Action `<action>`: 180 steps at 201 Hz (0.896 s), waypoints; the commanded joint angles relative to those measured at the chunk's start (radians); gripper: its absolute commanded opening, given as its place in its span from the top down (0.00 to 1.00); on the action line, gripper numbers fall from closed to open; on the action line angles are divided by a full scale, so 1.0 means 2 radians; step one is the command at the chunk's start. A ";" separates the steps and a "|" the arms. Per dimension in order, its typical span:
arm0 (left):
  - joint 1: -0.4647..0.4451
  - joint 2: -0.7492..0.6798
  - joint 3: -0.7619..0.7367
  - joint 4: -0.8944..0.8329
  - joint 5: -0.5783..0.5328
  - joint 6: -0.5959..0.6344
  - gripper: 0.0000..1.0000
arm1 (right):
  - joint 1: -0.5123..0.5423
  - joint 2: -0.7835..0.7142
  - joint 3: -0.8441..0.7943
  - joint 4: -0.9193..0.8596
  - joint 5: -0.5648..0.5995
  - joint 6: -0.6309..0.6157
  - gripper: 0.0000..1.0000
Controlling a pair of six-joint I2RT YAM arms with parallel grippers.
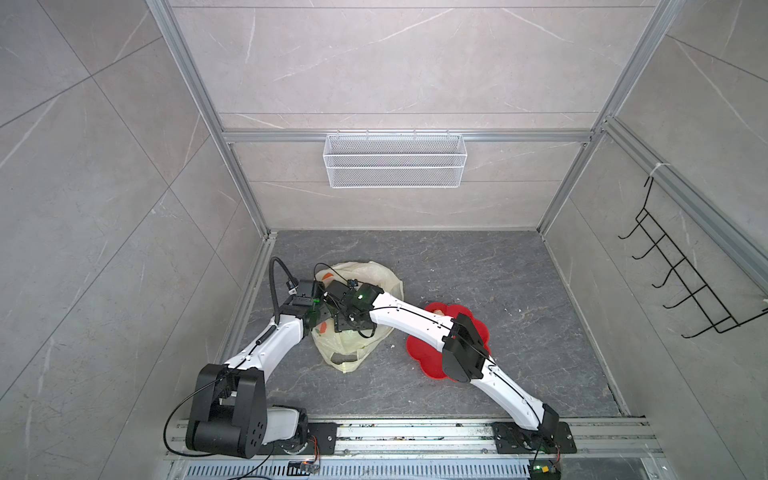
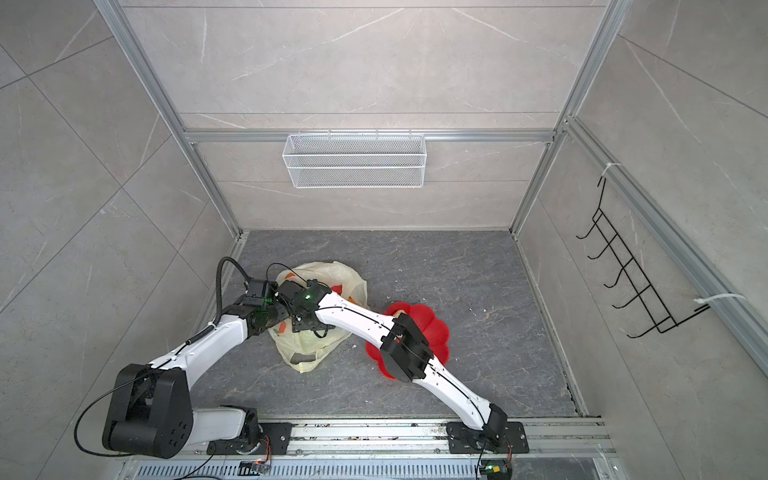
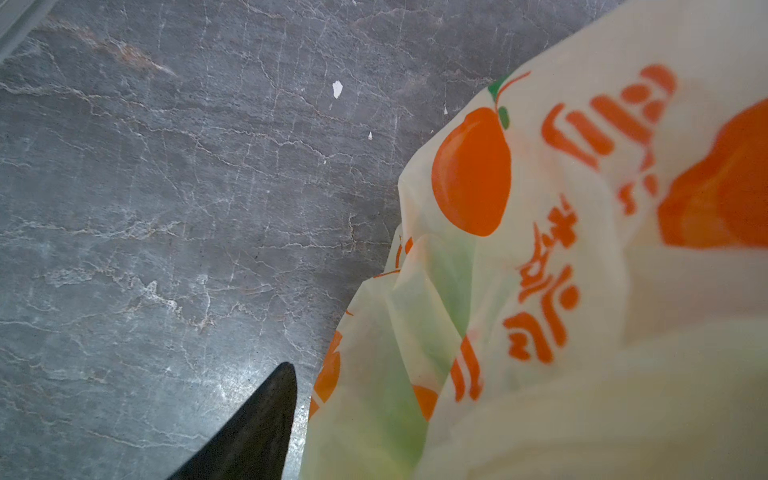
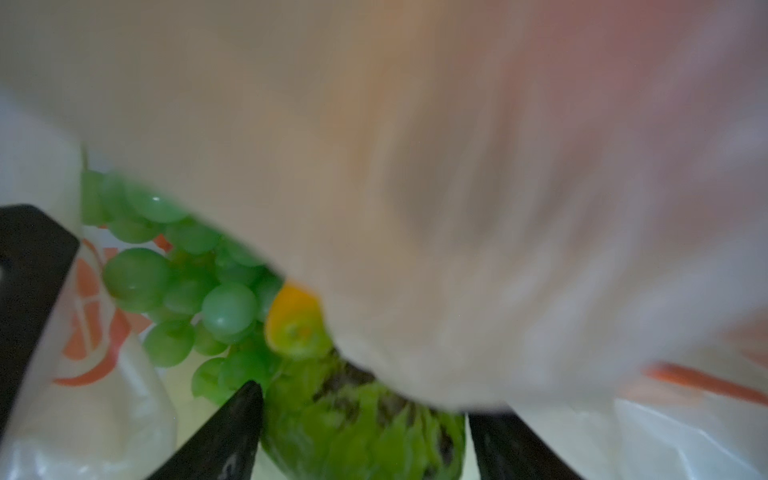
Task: Take the fake fruits out of the plastic bag
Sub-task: 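Close the right gripper on the green custard apple, then lift the green custard apple out and carry it over the red plate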
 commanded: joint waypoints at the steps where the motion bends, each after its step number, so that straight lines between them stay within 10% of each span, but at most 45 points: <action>1: -0.006 -0.012 0.000 0.010 -0.001 -0.005 0.31 | 0.005 -0.007 -0.032 0.006 0.008 0.008 0.23; 180: -0.006 -0.002 0.003 0.013 0.002 -0.003 0.31 | 0.016 -0.244 -0.316 0.248 0.097 -0.047 0.34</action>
